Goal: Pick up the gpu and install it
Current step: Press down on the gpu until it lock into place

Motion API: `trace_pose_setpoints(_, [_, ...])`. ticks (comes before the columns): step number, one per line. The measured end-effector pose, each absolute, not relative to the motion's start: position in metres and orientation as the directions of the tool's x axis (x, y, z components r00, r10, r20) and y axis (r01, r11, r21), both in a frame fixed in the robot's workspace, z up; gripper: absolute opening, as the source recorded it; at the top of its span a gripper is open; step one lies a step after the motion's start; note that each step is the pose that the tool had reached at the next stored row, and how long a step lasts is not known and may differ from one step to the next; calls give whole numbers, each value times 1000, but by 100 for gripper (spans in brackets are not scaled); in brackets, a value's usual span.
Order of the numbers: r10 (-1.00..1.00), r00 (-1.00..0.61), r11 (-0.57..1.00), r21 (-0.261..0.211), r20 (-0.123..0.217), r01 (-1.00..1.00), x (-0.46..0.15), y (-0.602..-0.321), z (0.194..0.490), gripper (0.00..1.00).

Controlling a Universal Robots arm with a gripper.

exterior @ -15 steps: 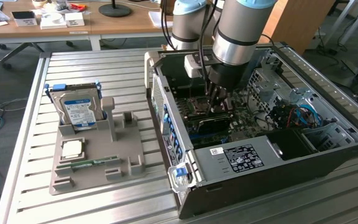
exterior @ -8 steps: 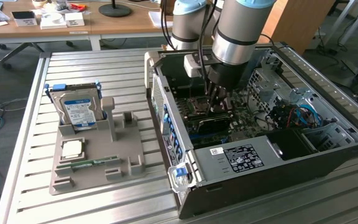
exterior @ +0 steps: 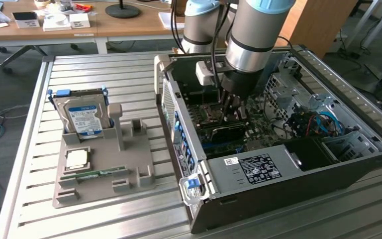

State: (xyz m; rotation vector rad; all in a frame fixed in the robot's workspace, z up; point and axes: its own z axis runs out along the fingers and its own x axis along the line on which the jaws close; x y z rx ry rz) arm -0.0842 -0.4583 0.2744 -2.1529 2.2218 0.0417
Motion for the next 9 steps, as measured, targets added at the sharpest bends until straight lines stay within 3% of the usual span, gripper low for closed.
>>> trace_pose_setpoints(9, [-998, -31, 32, -14, -53, -999, -85, -458, 270, 11])
